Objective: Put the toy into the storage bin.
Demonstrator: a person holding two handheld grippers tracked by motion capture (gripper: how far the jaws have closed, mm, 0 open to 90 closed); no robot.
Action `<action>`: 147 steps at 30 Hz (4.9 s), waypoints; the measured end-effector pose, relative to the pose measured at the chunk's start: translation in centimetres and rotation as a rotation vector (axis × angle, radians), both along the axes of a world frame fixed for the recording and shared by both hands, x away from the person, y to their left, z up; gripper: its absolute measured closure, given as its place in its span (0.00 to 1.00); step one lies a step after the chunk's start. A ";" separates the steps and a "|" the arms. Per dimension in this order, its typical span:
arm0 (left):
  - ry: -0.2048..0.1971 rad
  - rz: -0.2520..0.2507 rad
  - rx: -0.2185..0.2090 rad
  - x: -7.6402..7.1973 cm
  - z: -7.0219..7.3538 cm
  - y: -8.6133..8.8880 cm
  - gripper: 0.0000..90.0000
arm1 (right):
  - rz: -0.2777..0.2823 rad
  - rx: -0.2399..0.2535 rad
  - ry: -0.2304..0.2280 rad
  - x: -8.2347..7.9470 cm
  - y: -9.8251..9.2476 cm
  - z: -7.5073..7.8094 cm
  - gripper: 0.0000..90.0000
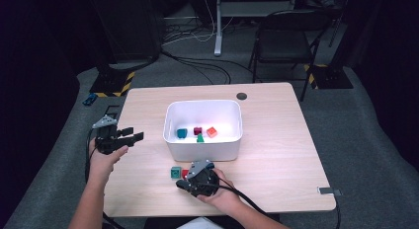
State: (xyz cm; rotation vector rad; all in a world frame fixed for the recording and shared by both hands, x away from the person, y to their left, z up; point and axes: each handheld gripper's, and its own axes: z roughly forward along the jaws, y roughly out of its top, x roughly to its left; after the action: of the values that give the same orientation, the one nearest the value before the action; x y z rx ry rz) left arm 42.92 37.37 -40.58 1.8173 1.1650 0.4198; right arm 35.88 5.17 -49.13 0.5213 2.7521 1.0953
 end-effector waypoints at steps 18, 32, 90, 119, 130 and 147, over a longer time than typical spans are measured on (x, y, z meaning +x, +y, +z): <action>0.005 0.001 -0.001 0.1 -0.1 0.0 0.46 | 0.056 0.030 0.010 0.4 -1.4 5.8 0.73; 0.004 0.003 -0.005 0.1 -0.1 0.2 0.46 | 0.066 0.071 0.025 1.1 -2.7 10.8 0.73; 0.005 0.007 -0.019 0.1 -0.1 0.3 0.46 | -0.197 0.052 -0.041 15.4 -2.2 13.1 0.73; 0.005 0.001 -0.008 0.2 -0.2 0.2 0.46 | -0.272 0.008 -0.056 17.8 -1.1 10.5 0.65; 0.004 0.005 -0.009 0.3 -0.3 0.2 0.46 | -0.234 0.071 -0.066 14.9 -3.1 13.6 0.64; 0.010 -0.001 -0.001 0.4 -0.3 0.1 0.46 | -0.162 0.126 -0.076 9.3 -5.2 15.7 0.63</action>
State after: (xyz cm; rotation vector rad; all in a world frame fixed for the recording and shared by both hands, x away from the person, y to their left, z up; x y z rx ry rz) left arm 43.28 37.44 -40.85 1.8211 1.1708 0.4101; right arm 45.18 0.01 -33.43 0.6898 2.5368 1.2273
